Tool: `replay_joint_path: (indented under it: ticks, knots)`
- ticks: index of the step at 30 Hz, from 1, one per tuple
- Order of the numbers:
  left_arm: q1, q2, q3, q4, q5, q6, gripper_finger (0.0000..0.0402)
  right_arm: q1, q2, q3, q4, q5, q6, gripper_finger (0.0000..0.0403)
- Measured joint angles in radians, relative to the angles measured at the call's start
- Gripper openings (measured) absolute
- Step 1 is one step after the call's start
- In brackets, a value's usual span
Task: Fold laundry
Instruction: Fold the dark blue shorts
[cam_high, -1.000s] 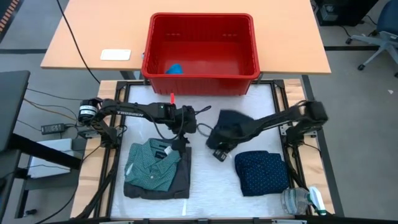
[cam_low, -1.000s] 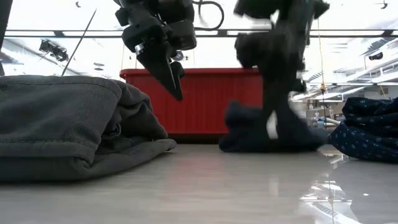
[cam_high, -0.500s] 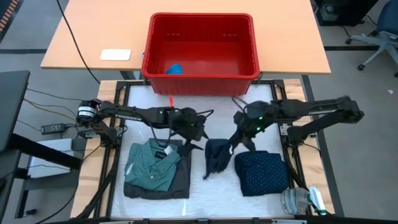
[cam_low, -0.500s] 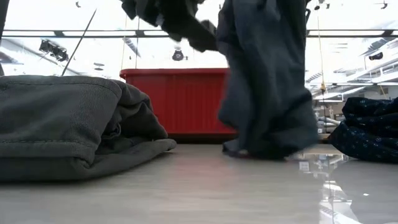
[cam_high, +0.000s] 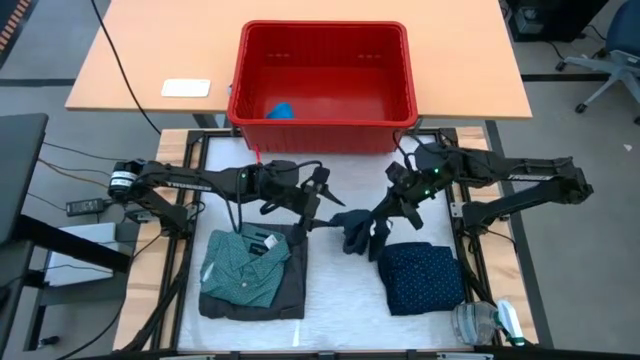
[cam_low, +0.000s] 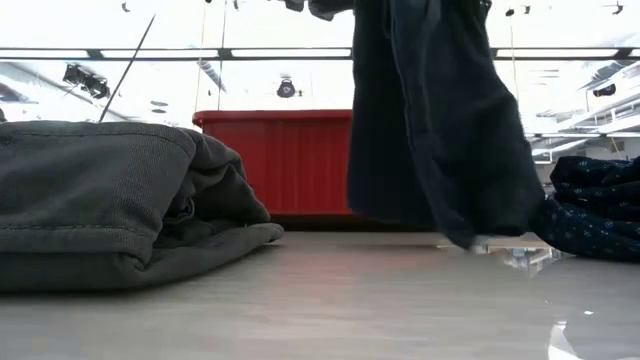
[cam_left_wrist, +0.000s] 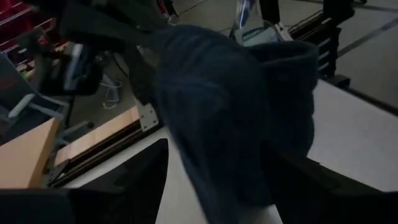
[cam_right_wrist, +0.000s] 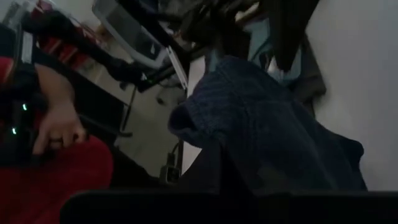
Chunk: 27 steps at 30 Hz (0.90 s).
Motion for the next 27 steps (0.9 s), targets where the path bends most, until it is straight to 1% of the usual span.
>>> replay_joint_path:
  ticks: [4, 7, 10, 12, 15, 17, 18, 19, 20, 24, 25, 26, 27]
  knots:
    - [-0.008, 0.006, 0.000, 0.000, 0.003, -0.020, 0.0256, -0.024, 0.003, 0.000, 0.050, -0.014, 0.012, 0.0010]
    - [-0.008, 0.003, 0.000, 0.033, -0.003, -0.035, 0.0250, -0.032, 0.003, 0.000, 0.067, -0.013, 0.014, 0.0010]
    - [-0.013, -0.010, 0.000, 0.077, -0.019, -0.046, 0.0222, -0.038, 0.003, 0.000, 0.065, -0.010, 0.025, 0.0010]
    - [-0.014, -0.014, 0.000, 0.114, -0.021, -0.055, 0.0185, -0.038, 0.008, 0.000, 0.066, 0.032, 0.041, 0.0015]
    - [-0.014, -0.013, 0.000, 0.119, -0.022, -0.143, 0.0110, -0.038, 0.015, 0.000, 0.060, 0.156, 0.092, 0.0042]
    - [-0.010, -0.012, 0.010, 0.079, -0.022, -0.217, 0.0049, -0.042, 0.017, 0.000, 0.058, 0.217, 0.094, 0.0068]
    - [-0.005, -0.012, 0.017, 0.052, -0.021, -0.244, 0.0026, -0.047, 0.017, 0.000, 0.055, 0.252, 0.081, 0.0081]
    - [0.001, -0.013, 0.019, 0.026, -0.021, -0.271, 0.0015, -0.053, 0.012, 0.000, 0.043, 0.300, 0.084, 0.0093]
    - [0.008, -0.013, 0.023, -0.010, -0.021, -0.303, 0.0013, -0.060, 0.005, 0.000, 0.011, 0.370, 0.111, 0.0104]
    - [0.048, -0.013, 0.024, -0.183, -0.079, -0.490, 0.0005, -0.070, -0.030, 0.001, -0.187, 0.730, 0.255, 0.0130]
    - [0.059, -0.007, 0.017, -0.222, -0.096, -0.532, 0.0004, -0.070, -0.034, 0.001, -0.245, 0.785, 0.301, 0.0131]
    - [0.070, 0.000, 0.008, -0.259, -0.107, -0.570, 0.0004, -0.067, -0.034, 0.001, -0.287, 0.808, 0.337, 0.0132]
    - [0.082, 0.007, -0.009, -0.293, -0.117, -0.603, 0.0004, -0.060, -0.030, 0.001, -0.312, 0.806, 0.357, 0.0132]
